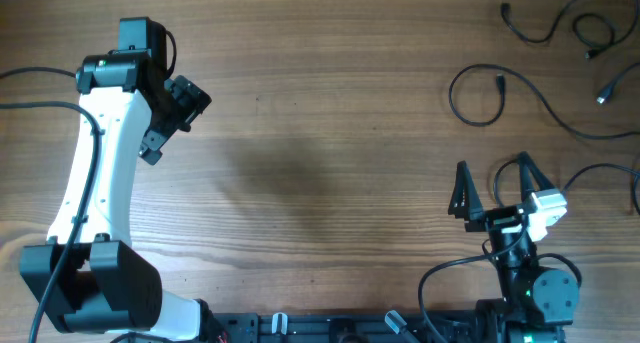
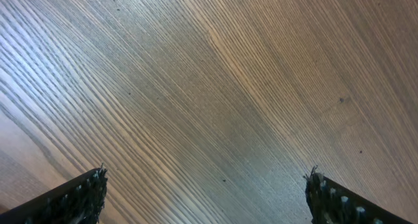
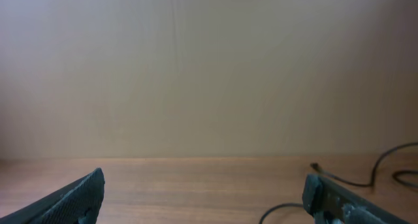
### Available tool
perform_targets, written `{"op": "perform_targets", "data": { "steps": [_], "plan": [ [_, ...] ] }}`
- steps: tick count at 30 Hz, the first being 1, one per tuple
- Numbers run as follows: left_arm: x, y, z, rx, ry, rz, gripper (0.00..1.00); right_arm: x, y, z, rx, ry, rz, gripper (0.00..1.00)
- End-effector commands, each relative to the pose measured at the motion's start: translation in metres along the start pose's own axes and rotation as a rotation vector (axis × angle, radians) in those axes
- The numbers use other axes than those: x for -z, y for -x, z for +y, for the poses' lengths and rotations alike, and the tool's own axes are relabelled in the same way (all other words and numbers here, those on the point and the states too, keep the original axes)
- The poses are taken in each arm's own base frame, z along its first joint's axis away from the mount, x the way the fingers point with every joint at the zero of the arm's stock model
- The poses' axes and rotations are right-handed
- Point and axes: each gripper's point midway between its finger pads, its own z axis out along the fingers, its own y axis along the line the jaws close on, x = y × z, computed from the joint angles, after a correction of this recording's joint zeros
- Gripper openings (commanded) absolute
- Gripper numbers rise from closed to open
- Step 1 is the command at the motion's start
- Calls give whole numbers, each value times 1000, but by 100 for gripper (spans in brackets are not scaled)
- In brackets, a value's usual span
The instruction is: Untangle cables
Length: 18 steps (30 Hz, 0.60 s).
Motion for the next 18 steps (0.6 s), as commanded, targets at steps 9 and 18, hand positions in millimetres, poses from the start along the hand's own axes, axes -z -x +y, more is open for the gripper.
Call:
{"op": "perform_targets", "data": {
  "steps": [9,18],
  "plan": [
    [-1,-1,-2,-20,0,2,100,3,-57,-17,0,-75,154,100],
    [-1,-1,-2,-20,0,2,100,7,-64,-33,133,-125,194,100]
  ]
}}
